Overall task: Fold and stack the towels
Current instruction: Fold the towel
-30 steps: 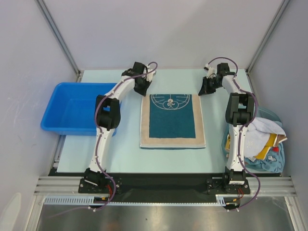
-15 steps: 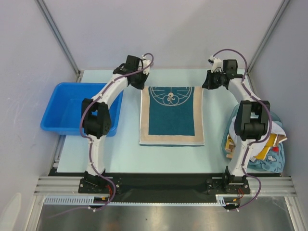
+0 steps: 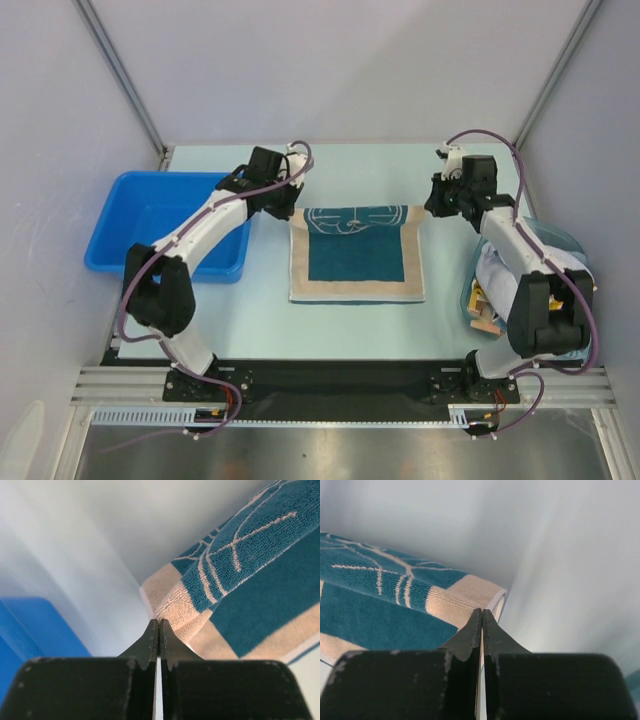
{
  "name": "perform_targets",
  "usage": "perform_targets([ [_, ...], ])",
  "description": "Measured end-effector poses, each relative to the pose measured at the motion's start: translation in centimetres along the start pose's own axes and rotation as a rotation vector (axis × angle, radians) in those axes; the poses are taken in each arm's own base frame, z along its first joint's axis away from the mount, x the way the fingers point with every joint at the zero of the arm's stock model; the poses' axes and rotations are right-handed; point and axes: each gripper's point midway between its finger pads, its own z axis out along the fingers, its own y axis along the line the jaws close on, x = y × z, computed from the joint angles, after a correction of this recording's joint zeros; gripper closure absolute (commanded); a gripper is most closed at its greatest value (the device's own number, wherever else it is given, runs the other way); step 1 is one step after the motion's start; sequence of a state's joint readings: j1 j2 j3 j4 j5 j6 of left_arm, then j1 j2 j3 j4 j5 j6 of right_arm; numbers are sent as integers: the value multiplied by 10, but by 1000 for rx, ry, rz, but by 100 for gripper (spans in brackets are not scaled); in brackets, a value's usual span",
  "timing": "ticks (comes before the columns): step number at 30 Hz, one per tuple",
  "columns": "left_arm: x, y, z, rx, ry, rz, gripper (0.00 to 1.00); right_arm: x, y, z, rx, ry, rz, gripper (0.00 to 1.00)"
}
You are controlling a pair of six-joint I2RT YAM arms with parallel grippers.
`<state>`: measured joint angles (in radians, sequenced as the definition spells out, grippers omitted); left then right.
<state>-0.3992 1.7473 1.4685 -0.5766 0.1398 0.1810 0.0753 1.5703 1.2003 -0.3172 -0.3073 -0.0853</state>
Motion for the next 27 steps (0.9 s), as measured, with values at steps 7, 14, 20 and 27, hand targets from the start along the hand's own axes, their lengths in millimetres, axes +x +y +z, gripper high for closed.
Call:
perform_targets([
  [7,17,-38,-30,34,-38,10,100,26,3,-35,86,-3,76,100],
  [14,60,-69,-40,48,8,1,100,71,16,-58,124,62,179,100],
  [20,86,-87,-43,58,44,-5,100,120,19,-66,166,178,286,100],
  [27,116,-99,-40,61,104,-30,99,151,33,-78,229,254,357,100],
])
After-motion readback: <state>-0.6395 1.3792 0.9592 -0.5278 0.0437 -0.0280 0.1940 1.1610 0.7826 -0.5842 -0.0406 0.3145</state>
